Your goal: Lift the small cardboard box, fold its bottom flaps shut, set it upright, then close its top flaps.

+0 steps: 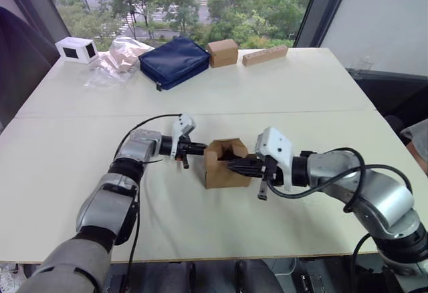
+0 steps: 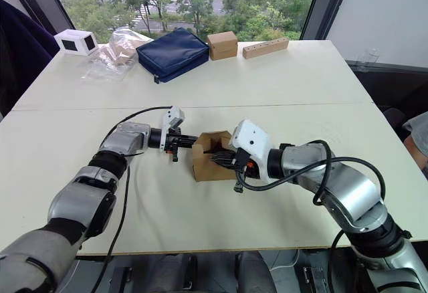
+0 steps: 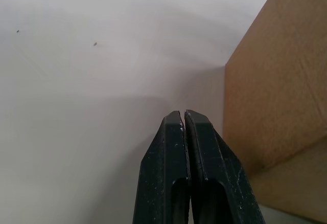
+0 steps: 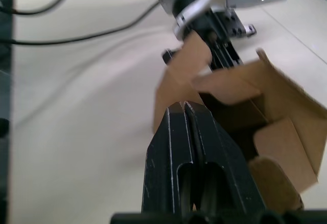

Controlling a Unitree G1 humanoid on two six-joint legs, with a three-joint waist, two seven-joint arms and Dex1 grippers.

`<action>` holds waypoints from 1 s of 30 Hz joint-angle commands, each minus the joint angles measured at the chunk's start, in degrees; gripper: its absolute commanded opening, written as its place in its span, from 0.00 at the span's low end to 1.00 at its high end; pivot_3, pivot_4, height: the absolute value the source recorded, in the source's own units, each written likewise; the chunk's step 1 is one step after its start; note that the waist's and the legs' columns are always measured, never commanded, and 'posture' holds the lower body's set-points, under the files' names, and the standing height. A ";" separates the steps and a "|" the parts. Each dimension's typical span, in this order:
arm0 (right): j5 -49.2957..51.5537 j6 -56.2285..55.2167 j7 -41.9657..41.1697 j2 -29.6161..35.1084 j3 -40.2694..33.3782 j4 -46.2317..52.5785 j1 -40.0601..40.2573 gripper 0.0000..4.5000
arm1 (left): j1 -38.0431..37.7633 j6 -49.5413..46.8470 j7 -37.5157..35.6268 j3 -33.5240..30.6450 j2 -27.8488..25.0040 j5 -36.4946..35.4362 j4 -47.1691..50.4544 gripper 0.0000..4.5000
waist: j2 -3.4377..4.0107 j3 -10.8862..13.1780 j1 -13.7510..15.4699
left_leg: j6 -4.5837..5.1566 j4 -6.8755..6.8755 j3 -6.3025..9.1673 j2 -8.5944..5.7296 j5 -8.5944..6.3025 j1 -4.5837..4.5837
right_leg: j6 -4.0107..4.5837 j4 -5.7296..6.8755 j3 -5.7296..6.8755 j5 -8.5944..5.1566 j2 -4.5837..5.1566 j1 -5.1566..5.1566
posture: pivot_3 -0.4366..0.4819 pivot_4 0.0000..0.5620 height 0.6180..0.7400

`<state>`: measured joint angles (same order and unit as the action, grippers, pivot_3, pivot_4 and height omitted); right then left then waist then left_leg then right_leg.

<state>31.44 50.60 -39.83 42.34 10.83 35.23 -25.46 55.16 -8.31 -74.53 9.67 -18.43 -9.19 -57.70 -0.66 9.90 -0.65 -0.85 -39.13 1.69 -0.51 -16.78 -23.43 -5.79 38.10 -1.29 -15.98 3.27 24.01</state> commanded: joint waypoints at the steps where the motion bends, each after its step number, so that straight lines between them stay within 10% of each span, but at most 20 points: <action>1: -1.65 -1.77 -0.21 -0.14 -0.16 0.17 -0.91 0.00 | 1.11 1.83 0.20 -1.22 -0.08 0.94 0.22 0.02 | 0.00 0.00 0.00 | 0.00 0.00 0.00 0.00 0.00 0.00 | 0.00 0.00 0.00 0.00 0.00 0.00 | 0.48 0.27 1.00; 20: -5.16 -4.20 -2.80 -4.12 4.07 -7.94 -2.19 0.00 | -4.10 -1.55 1.19 -3.72 -3.98 -0.39 11.04 0.02 | 0.00 0.00 -0.29 | 0.00 0.01 0.00 0.02 0.00 0.01 | 0.00 0.02 -0.02 0.00 -0.04 0.04 | 0.48 0.27 1.00; 30: -7.02 -6.04 -4.48 -5.88 4.21 -11.29 -3.15 0.00 | -11.96 -15.89 0.98 -8.20 -13.35 -7.57 37.55 0.02 | -0.01 0.00 -0.10 | -0.01 0.01 0.02 0.07 0.00 0.00 | 0.00 0.02 -0.03 0.00 -0.03 0.04 | 0.48 0.27 1.00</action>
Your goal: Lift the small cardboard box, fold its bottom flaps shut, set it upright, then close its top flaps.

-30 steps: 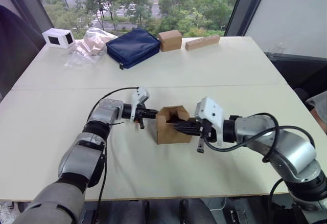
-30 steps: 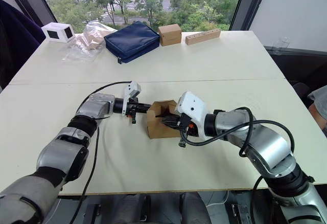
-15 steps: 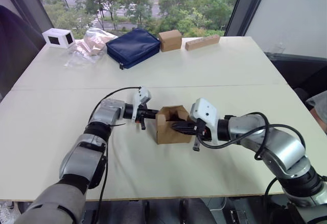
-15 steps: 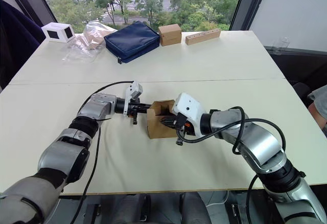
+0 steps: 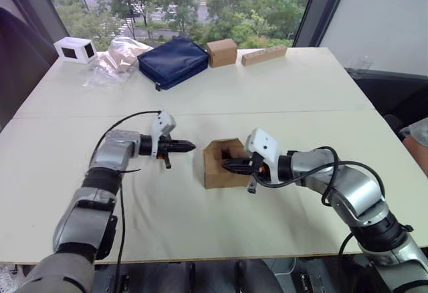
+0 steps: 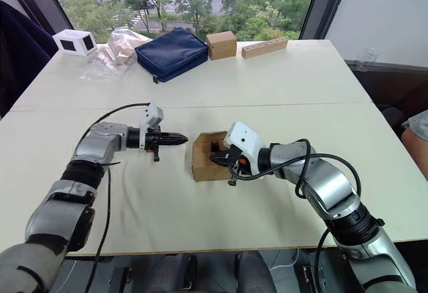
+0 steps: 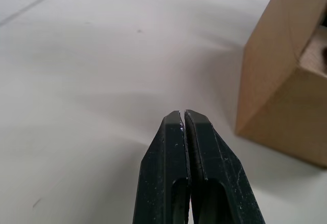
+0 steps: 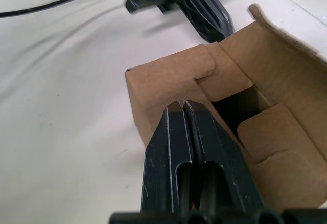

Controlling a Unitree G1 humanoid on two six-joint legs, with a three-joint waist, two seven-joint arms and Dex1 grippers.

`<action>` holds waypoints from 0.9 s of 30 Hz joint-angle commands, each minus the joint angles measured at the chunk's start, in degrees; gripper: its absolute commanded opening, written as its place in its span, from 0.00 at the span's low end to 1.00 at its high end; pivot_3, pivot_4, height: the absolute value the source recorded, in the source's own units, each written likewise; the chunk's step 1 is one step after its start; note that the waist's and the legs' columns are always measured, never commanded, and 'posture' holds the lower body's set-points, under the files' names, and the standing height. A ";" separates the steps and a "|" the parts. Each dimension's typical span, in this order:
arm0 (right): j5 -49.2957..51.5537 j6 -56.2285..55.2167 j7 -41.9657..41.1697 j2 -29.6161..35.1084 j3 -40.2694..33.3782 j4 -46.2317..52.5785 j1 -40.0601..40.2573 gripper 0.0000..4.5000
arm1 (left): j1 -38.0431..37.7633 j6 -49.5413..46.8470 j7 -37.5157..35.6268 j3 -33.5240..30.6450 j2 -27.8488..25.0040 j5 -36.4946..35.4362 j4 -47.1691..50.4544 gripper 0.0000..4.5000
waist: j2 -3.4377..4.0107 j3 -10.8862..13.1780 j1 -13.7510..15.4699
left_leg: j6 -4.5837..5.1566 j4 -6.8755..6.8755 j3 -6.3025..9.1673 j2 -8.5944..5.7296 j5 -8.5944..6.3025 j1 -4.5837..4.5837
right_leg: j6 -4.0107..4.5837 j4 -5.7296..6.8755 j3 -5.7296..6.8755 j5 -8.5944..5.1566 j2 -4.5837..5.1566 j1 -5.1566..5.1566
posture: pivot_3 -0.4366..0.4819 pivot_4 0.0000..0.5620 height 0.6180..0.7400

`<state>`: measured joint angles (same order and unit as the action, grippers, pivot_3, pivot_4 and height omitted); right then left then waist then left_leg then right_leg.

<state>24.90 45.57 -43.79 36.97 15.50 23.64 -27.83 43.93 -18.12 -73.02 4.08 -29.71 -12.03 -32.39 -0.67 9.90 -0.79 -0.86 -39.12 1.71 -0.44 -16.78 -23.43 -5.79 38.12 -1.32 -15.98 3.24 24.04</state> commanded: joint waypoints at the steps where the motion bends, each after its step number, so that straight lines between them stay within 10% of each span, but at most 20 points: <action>1: -0.57 -1.13 -0.60 -0.57 -0.55 0.17 -0.77 0.00 | -2.14 -8.96 -0.60 -2.68 -2.86 -6.32 16.89 0.02 | 0.00 0.00 0.17 | 0.00 0.00 0.00 0.00 0.00 0.00 | 0.00 0.00 -0.01 0.00 0.02 -0.01 | 0.48 0.27 1.00; 9: -1.59 -2.02 -0.78 -1.55 -0.91 -0.88 -1.06 0.00 | -13.17 -20.61 3.85 0.49 -3.26 -12.97 41.12 0.02 | 0.04 -0.02 0.14 | -0.01 0.00 0.00 -0.03 0.00 0.04 | 0.00 0.00 -0.03 0.00 0.10 -0.06 | 0.48 0.27 1.00; 27: 2.60 -5.72 -4.83 -2.99 -7.57 -0.12 -4.40 0.00 | -15.82 -17.02 9.01 5.73 -0.98 -10.94 38.44 0.02 | 0.04 -0.02 0.14 | -0.01 0.00 -0.02 -0.04 0.01 0.04 | 0.00 -0.02 -0.03 0.00 0.07 -0.06 | 0.48 0.27 1.00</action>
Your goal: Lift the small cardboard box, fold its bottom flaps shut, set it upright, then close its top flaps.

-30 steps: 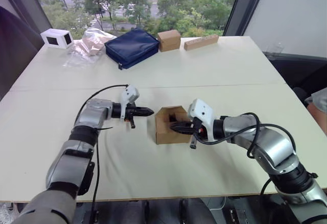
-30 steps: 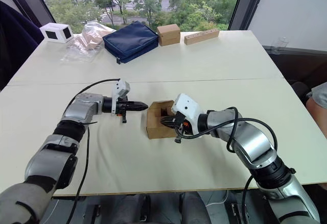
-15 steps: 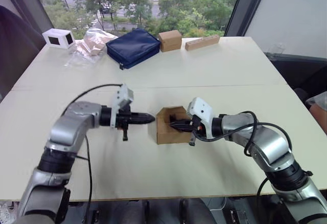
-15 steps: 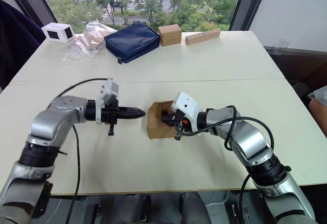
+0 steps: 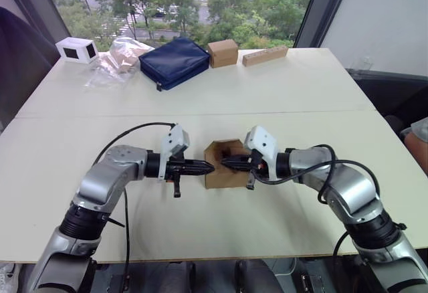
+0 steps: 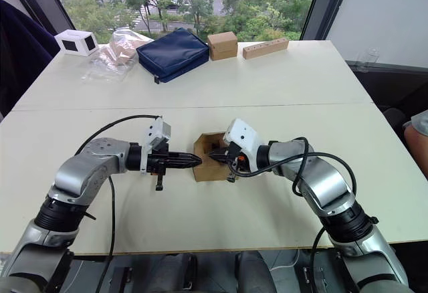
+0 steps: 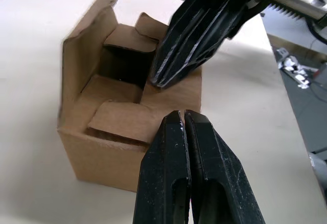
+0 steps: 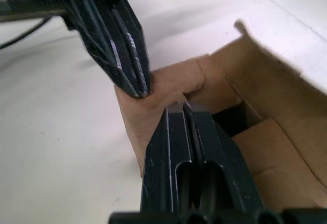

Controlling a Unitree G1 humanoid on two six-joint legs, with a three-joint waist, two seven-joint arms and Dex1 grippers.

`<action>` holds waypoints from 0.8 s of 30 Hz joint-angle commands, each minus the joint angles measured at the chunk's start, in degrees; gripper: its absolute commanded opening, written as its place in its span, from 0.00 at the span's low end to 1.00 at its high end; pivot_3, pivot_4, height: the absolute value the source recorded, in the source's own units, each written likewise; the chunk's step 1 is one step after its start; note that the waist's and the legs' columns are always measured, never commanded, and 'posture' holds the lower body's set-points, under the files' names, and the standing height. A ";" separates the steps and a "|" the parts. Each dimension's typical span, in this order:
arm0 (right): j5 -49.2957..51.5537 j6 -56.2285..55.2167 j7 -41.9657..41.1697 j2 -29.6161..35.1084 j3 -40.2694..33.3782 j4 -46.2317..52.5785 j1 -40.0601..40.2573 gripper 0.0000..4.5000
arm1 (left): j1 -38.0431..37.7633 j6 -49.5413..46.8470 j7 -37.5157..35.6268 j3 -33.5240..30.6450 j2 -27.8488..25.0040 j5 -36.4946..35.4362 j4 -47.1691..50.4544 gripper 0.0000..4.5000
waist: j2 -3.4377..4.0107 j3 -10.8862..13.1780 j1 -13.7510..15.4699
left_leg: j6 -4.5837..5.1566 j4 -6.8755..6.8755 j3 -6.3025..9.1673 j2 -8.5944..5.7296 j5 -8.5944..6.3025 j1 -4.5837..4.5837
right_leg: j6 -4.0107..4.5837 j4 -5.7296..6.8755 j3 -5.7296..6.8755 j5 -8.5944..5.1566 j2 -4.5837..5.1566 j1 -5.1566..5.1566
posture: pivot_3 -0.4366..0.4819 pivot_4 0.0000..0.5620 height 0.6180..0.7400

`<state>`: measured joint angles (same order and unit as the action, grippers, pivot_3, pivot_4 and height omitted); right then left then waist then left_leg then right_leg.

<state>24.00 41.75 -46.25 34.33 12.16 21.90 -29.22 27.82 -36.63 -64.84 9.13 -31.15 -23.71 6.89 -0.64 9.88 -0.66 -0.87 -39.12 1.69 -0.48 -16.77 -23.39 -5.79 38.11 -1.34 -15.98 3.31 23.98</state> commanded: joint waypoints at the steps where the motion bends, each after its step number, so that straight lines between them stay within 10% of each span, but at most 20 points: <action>1: 4.11 -1.72 -2.77 -0.34 -4.77 1.51 -3.49 0.00 | 0.24 1.73 0.90 0.80 0.54 0.75 -1.08 0.02 | 0.00 0.00 0.02 | 0.00 0.00 0.00 0.00 0.00 0.00 | 0.00 0.00 0.00 0.00 0.00 0.00 | 0.48 0.27 1.00; 12: -13.17 -13.85 0.91 -3.08 3.69 -18.40 -14.26 0.00 | -0.37 1.95 2.94 0.52 1.39 -0.26 -0.37 0.02 | 0.02 -0.01 -0.08 | 0.00 0.05 -0.03 0.00 0.00 0.09 | 0.01 -0.01 0.02 0.00 0.01 -0.08 | 0.48 0.27 1.00; 24: -10.63 -7.92 -5.41 -0.49 3.98 -6.08 -5.84 0.00 | -2.97 -0.80 5.62 -1.72 0.52 -3.37 2.86 0.02 | 0.02 -0.01 -0.07 | -0.01 0.04 -0.02 0.01 0.00 0.07 | 0.00 0.00 0.00 0.00 0.02 -0.05 | 0.48 0.27 1.00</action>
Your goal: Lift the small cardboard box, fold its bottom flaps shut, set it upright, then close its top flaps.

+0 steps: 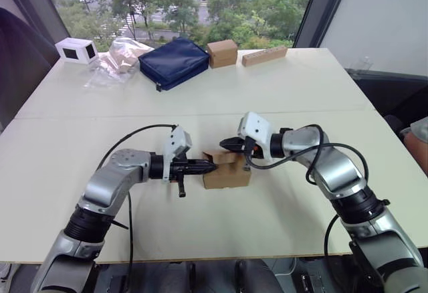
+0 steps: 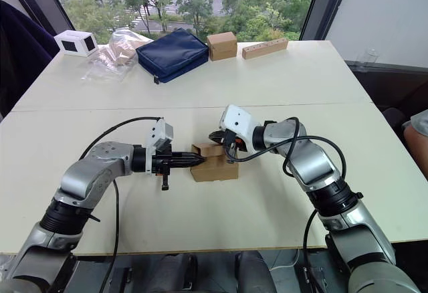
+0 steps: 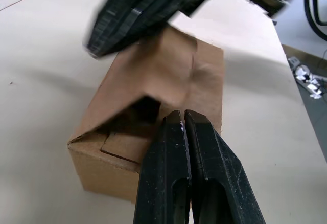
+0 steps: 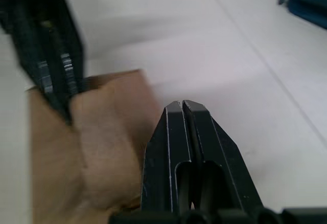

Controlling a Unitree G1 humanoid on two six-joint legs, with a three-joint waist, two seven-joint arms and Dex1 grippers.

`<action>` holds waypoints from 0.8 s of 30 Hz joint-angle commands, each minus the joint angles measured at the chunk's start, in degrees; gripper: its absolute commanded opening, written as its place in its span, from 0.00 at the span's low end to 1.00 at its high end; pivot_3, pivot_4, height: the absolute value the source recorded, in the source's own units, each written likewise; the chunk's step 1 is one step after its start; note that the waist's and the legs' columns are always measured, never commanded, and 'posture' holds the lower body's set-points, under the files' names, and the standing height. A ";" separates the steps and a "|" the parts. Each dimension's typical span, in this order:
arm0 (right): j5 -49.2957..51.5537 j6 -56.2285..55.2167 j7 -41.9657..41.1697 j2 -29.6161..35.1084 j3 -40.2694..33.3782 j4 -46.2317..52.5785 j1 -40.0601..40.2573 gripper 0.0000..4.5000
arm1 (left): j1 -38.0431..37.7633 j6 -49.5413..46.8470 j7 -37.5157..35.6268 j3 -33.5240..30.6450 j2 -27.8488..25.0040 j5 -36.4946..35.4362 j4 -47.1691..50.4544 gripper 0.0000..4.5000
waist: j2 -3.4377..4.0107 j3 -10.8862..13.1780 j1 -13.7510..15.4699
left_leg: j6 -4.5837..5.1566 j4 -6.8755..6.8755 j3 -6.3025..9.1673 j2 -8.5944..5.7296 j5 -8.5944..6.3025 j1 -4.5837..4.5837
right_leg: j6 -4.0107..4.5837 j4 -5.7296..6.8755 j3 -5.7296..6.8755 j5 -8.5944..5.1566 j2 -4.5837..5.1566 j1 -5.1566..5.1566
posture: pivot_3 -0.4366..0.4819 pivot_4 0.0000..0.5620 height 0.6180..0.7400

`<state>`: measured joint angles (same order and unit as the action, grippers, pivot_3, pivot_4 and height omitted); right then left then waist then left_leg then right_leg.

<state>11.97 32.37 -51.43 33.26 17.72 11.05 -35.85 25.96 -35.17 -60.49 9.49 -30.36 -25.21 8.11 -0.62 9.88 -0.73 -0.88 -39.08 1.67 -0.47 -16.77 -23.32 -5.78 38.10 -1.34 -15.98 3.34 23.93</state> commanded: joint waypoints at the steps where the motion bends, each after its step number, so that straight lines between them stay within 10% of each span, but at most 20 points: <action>1: 1.41 1.98 -0.06 0.52 -1.64 5.48 1.16 0.00 | -1.54 -2.75 1.30 -2.51 -0.69 -2.45 2.32 0.02 | 0.00 0.00 0.00 | 0.00 0.00 0.00 0.00 0.00 0.00 | 0.00 0.00 0.00 0.00 0.00 0.00 | 0.48 0.27 1.00; 11: 1.07 3.92 2.01 -0.27 -2.15 7.62 3.22 0.00 | -0.36 -8.94 5.32 -9.02 -0.24 -9.95 3.96 0.02 | 0.00 0.00 0.15 | 0.00 0.00 0.00 -0.03 0.00 -0.01 | 0.00 -0.01 0.01 0.00 0.07 0.00 | 0.48 0.27 1.00; 24: 0.91 5.03 3.85 0.38 -2.91 10.86 3.61 0.00 | 2.80 0.30 9.18 -4.05 6.38 -2.14 -4.74 0.02 | 0.00 0.00 0.05 | -0.01 0.00 -0.01 -0.07 0.01 -0.01 | 0.00 -0.01 0.02 0.00 0.08 0.01 | 0.48 0.27 1.00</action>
<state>12.48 37.27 -47.92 33.17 16.69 19.08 -32.01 28.06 -36.68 -51.28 5.42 -24.17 -28.01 3.32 -0.62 9.88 -0.68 -0.89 -39.07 1.67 -0.54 -16.76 -23.33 -5.78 38.10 -1.32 -15.98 3.42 23.95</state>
